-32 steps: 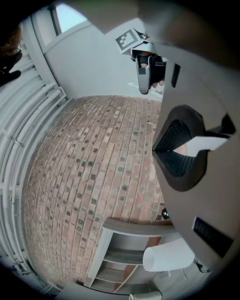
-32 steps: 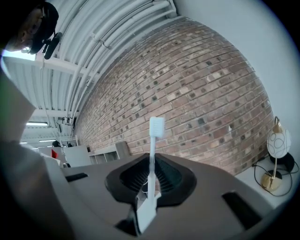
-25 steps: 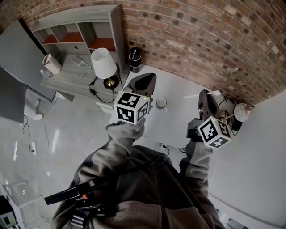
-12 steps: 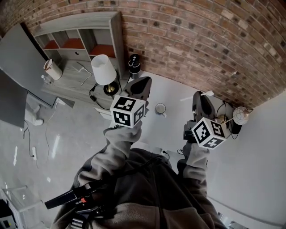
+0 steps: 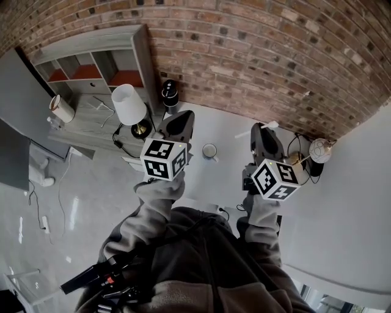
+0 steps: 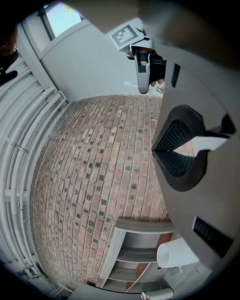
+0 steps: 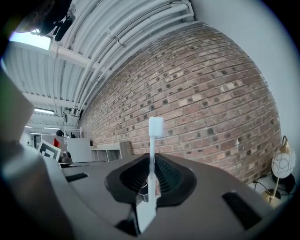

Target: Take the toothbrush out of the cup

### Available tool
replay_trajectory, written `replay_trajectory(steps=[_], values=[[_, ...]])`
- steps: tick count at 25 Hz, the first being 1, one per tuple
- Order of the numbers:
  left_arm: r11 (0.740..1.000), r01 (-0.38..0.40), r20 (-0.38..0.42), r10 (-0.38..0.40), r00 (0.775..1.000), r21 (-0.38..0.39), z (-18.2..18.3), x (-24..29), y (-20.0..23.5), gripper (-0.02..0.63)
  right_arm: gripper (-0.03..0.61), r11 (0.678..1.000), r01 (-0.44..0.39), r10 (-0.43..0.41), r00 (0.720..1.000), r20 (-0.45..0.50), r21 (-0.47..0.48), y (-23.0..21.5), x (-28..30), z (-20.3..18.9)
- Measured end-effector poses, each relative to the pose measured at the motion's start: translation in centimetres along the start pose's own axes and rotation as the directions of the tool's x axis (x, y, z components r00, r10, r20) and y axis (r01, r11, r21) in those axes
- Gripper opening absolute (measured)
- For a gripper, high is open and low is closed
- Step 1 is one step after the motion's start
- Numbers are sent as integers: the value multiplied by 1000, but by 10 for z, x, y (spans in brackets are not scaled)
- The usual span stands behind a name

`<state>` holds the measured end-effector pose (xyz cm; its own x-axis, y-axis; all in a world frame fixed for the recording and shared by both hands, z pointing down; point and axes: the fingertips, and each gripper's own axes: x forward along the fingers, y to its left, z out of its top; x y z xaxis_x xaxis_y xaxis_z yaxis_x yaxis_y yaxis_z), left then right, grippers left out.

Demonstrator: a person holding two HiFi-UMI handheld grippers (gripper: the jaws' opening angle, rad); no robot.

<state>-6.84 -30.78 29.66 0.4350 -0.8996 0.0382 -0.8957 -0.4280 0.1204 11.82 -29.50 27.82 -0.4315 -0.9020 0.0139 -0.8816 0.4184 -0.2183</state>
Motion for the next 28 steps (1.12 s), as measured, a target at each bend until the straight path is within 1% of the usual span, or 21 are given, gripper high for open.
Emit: replay_trajectory(steps=[7,28], values=[[1000,14,-1,-14,1000,0,2,-2,-6,-11,37,1000,16,-16,1000,-4,-10,0,-6,4],[1000,25,-5,-25,1000,-3,-2,-14,-1,-11,37,999,2,-2,1000,2,-48,22,-10,1]])
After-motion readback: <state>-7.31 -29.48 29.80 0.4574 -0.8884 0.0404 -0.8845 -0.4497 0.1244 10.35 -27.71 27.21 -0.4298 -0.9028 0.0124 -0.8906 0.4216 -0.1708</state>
